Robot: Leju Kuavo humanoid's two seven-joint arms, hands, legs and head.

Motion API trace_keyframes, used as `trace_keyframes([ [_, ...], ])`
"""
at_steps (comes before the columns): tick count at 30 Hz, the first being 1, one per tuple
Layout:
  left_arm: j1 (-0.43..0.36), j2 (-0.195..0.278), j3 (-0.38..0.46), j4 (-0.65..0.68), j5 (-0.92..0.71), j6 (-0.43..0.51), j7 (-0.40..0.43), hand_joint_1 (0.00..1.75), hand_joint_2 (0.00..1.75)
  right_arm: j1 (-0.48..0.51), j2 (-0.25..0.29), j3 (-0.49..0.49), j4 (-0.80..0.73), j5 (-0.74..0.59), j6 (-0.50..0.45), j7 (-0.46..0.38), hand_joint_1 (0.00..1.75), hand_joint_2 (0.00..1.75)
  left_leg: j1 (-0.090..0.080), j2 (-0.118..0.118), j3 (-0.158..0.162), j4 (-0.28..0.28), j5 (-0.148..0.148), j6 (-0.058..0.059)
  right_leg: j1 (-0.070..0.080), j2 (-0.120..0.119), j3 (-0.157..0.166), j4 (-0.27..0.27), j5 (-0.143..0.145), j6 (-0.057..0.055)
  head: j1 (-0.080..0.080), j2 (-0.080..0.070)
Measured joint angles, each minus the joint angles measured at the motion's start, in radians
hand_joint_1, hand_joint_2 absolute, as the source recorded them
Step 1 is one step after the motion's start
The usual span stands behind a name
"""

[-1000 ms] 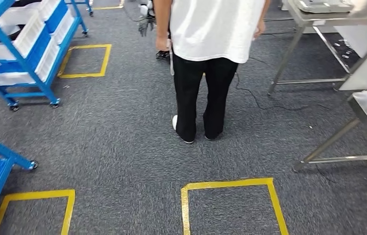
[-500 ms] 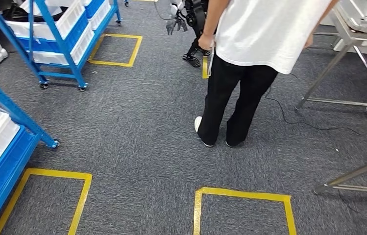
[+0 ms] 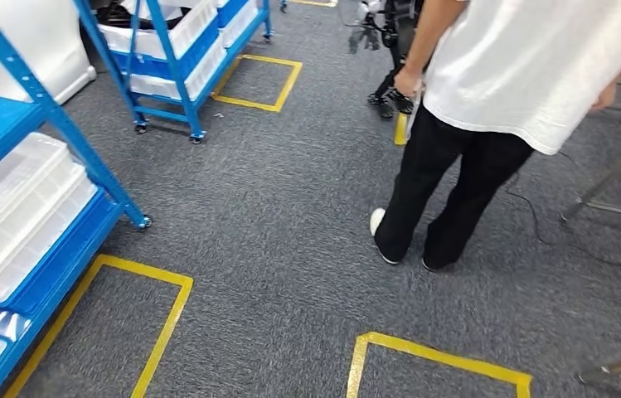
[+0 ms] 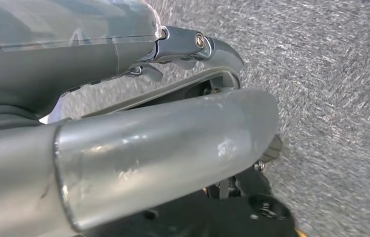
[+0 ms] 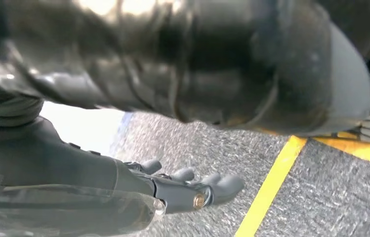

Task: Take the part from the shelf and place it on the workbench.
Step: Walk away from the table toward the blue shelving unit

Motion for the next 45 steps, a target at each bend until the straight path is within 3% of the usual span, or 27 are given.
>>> trace_keyframes([
  [2,0.0,0.002,-0.001,0.0,-0.003,0.0,0.003,0.0,0.0,0.001,0.001,0.0,0.0,0.0,0.0,0.0,0.0,0.0,0.01,0.011,-0.042,0.081,-0.019,-0.012,-0.001,-0.03,0.001,0.001,-0.005,0.003,0.0,0.0],
  [3,0.002,0.003,-0.001,0.0,-0.004,0.0,0.004,0.0,0.0,0.0,0.001,0.0,0.001,0.001,0.0,0.0,0.0,0.0,0.015,0.016,-0.032,0.062,0.001,-0.018,-0.003,-0.043,0.003,0.003,-0.008,0.006,0.0,0.0],
  [6,0.004,0.005,-0.001,0.0,-0.004,0.001,0.005,0.0,0.0,-0.001,0.003,0.0,0.001,0.001,0.0,-0.001,0.0,0.0,0.022,0.065,0.072,-0.139,0.095,-0.027,-0.008,-0.075,0.009,0.016,-0.023,0.022,0.0,0.0],
  [8,0.002,0.005,-0.002,0.0,-0.004,0.002,0.005,0.0,0.0,-0.001,0.004,0.0,0.001,0.001,0.0,-0.001,0.0,0.0,0.02,0.094,0.102,-0.198,0.107,-0.025,-0.007,-0.083,0.009,0.022,-0.028,0.028,0.0,0.0],
  [11,0.002,0.005,-0.002,0.0,-0.005,0.002,0.006,0.0,0.0,-0.001,0.004,0.0,0.001,0.001,0.0,-0.001,0.0,0.0,0.018,0.094,0.104,-0.196,0.106,-0.023,-0.006,-0.084,0.009,0.022,-0.03,0.03,0.0,0.0],
  [13,0.002,0.005,-0.002,0.0,-0.004,0.003,0.006,0.0,0.0,-0.003,0.005,0.0,0.001,0.002,0.001,-0.002,0.0,0.0,0.015,0.081,0.104,-0.195,0.109,-0.014,-0.006,-0.09,0.011,0.025,-0.032,0.036,0.0,0.0],
  [14,0.002,0.008,-0.002,-0.001,-0.005,0.006,0.007,0.0,0.0,-0.006,0.007,0.0,0.001,0.004,0.004,-0.002,0.0,0.0,0.014,0.065,0.105,-0.199,0.114,-0.001,-0.008,-0.074,0.008,0.043,-0.049,0.044,0.0,0.0],
  [15,0.002,0.01,-0.003,-0.002,-0.005,0.01,0.008,0.0,0.0,-0.008,0.01,0.0,0.001,0.005,0.007,-0.003,0.0,0.0,0.015,0.048,0.104,-0.203,0.118,0.012,-0.012,-0.054,-0.006,0.081,-0.076,0.053,0.0,0.0],
  [17,0.002,0.015,-0.003,-0.003,-0.007,0.014,0.01,0.0,0.0,-0.011,0.016,0.0,0.001,0.009,0.014,-0.003,0.0,0.0,0.015,0.017,0.102,-0.21,0.124,0.031,-0.017,-0.005,-0.065,0.214,-0.154,0.065,0.001,0.0],
  [18,0.001,0.017,-0.003,-0.003,-0.009,0.014,0.011,0.0,0.0,-0.011,0.016,0.0,0.001,0.01,0.015,-0.003,0.0,0.0,0.013,0.005,0.101,-0.209,0.124,0.032,-0.017,0.002,-0.097,0.278,-0.177,0.065,0.001,0.0],
  [19,0.002,0.018,-0.003,-0.003,-0.012,0.013,0.011,0.0,0.0,-0.011,0.016,0.0,0.002,0.01,0.016,-0.002,0.0,0.0,0.012,-0.008,0.1,-0.208,0.124,0.033,-0.017,0.005,-0.118,0.316,-0.181,0.064,0.001,0.0],
  [20,0.002,0.02,-0.004,-0.003,-0.015,0.013,0.012,0.0,0.0,-0.011,0.016,-0.001,0.002,0.011,0.018,-0.001,0.0,0.0,0.011,-0.022,0.101,-0.207,0.124,0.033,-0.017,0.007,-0.12,0.314,-0.163,0.061,0.001,0.0],
  [21,0.003,0.021,-0.004,-0.003,-0.017,0.013,0.012,0.0,0.0,-0.011,0.016,-0.001,0.002,0.011,0.018,-0.001,0.0,0.0,0.011,-0.037,0.102,-0.206,0.124,0.032,-0.017,0.012,-0.105,0.273,-0.127,0.058,0.001,0.0],
  [23,0.002,0.023,-0.004,-0.003,-0.019,0.012,0.014,0.0,0.0,-0.009,0.016,-0.001,0.002,0.011,0.018,-0.002,0.0,0.0,0.01,-0.065,0.101,-0.201,0.123,0.028,-0.019,0.058,-0.048,0.134,-0.051,0.051,0.0,0.0],
  [24,0.001,0.024,-0.005,-0.003,-0.02,0.012,0.015,0.0,0.0,-0.008,0.017,-0.002,0.002,0.012,0.018,-0.003,0.0,0.0,0.01,-0.077,0.098,-0.198,0.123,0.024,-0.019,0.081,-0.028,0.083,-0.03,0.049,0.0,0.0],
  [26,0.001,0.027,-0.005,-0.003,-0.02,0.011,0.016,0.0,0.0,-0.01,0.018,-0.003,0.002,0.012,0.018,-0.003,0.0,0.0,0.012,-0.098,0.09,-0.196,0.125,0.012,-0.018,0.1,-0.017,0.049,-0.025,0.046,0.0,0.0],
  [28,0.005,0.031,-0.005,-0.004,-0.02,0.011,0.016,0.0,0.0,-0.013,0.022,-0.003,0.002,0.012,0.018,-0.003,0.0,0.0,0.015,-0.112,0.084,-0.195,0.126,-0.001,-0.017,0.074,-0.014,0.044,-0.021,0.038,0.0,0.0],
  [30,0.006,0.035,-0.005,-0.004,-0.02,0.011,0.017,0.0,0.0,-0.012,0.025,-0.003,0.003,0.012,0.018,-0.004,0.0,0.0,0.012,-0.072,0.061,-0.15,0.094,-0.009,-0.02,0.044,-0.01,0.033,-0.016,0.022,-0.001,0.0],
  [32,0.003,0.036,-0.005,-0.004,-0.02,0.011,0.017,0.0,0.0,-0.009,0.028,-0.004,0.003,0.012,0.018,-0.004,0.0,0.0,0.012,-0.011,0.004,-0.028,0.027,-0.015,-0.016,0.011,-0.01,0.03,-0.016,0.011,-0.002,0.0],
  [34,0.002,0.037,-0.005,-0.004,-0.02,0.011,0.017,0.0,0.0,-0.008,0.029,-0.005,0.003,0.012,0.018,-0.004,0.0,0.0,0.014,0.011,-0.045,0.081,-0.014,-0.02,-0.012,-0.022,-0.011,0.03,-0.017,0.009,-0.001,0.0],
  [35,0.003,0.037,-0.005,-0.004,-0.021,0.011,0.017,0.0,0.0,-0.008,0.029,-0.006,0.003,0.012,0.018,-0.004,0.0,0.0,0.014,0.015,-0.045,0.086,-0.008,-0.021,-0.01,-0.037,-0.011,0.031,-0.018,0.009,-0.001,0.0],
  [36,0.005,0.038,-0.005,-0.004,-0.021,0.011,0.017,0.0,0.0,-0.009,0.03,-0.006,0.003,0.012,0.018,-0.004,0.0,0.0,0.014,0.02,-0.022,0.049,0.017,-0.02,-0.009,-0.051,-0.01,0.031,-0.019,0.01,-0.002,0.0],
  [38,0.006,0.041,-0.005,-0.004,-0.02,0.011,0.017,0.0,0.0,-0.01,0.031,-0.006,0.003,0.012,0.018,-0.003,0.0,0.0,0.01,0.05,0.063,-0.099,0.077,-0.012,-0.007,-0.073,-0.006,0.032,-0.022,0.015,-0.002,0.0],
  [40,0.004,0.043,-0.006,-0.005,-0.02,0.011,0.017,0.0,0.0,-0.011,0.032,-0.006,0.003,0.012,0.018,-0.004,0.0,0.0,0.004,0.08,0.116,-0.196,0.103,0.0,-0.004,-0.09,0.0,0.033,-0.026,0.024,-0.001,0.0],
  [41,0.004,0.043,-0.006,-0.005,-0.02,0.011,0.017,0.0,0.0,-0.012,0.033,-0.007,0.004,0.012,0.018,-0.004,0.0,0.0,0.0,0.083,0.12,-0.207,0.102,0.006,-0.004,-0.098,0.002,0.032,-0.027,0.029,-0.001,0.0],
  [43,0.006,0.045,-0.007,-0.005,-0.021,0.011,0.017,0.0,0.0,-0.016,0.034,-0.007,0.004,0.012,0.017,-0.005,0.0,0.0,0.002,0.064,0.12,-0.213,0.109,0.016,-0.006,-0.106,0.008,0.032,-0.029,0.041,-0.001,0.0],
  [45,0.007,0.046,-0.008,-0.005,-0.022,0.01,0.017,0.0,0.0,-0.018,0.036,-0.007,0.004,0.013,0.016,-0.005,0.0,0.0,0.008,0.046,0.126,-0.224,0.118,0.028,-0.009,-0.064,-0.001,0.062,-0.055,0.053,-0.001,0.0],
])
